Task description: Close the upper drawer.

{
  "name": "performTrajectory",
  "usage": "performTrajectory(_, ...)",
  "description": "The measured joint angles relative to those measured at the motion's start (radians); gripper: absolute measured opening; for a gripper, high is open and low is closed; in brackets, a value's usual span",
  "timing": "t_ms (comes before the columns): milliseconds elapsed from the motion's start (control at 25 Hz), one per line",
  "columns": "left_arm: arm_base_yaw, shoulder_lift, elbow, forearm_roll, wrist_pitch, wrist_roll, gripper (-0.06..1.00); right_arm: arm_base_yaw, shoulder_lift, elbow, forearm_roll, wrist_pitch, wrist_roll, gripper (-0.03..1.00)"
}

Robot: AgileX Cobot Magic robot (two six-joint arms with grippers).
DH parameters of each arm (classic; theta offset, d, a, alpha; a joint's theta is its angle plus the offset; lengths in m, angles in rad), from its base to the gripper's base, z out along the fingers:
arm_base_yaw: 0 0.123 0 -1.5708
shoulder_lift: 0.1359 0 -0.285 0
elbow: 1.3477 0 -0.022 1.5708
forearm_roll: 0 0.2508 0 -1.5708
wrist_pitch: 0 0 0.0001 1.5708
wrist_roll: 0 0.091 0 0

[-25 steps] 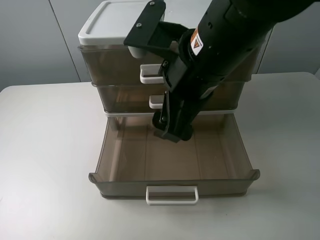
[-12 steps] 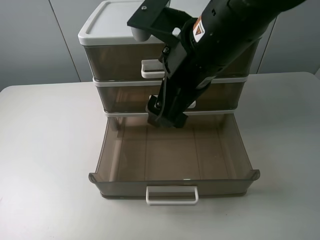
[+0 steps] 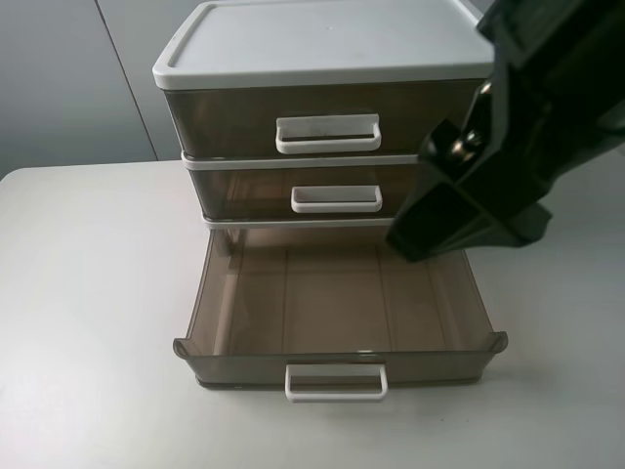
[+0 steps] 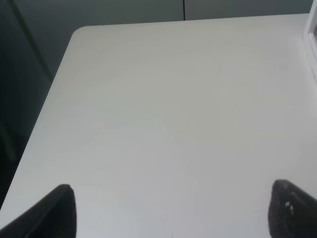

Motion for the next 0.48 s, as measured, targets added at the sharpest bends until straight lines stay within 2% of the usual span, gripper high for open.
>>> performTrajectory(280, 0.000, 0.000, 0.000, 0.000, 0.000, 0.000, 0.74, -0.332, -0.271, 0.028, -0.300, 0.006, 0.117, 0.69)
performTrajectory(400, 0.000, 0.000, 0.000, 0.000, 0.000, 0.000, 0.74, -0.479, -0.415, 0.085, -0.333, 0.007, 0.135, 0.69)
performTrajectory(480, 0.000, 0.000, 0.000, 0.000, 0.000, 0.000, 0.74, -0.539, -0.520, 0.129, -0.346, 0.014, 0.140, 0.69)
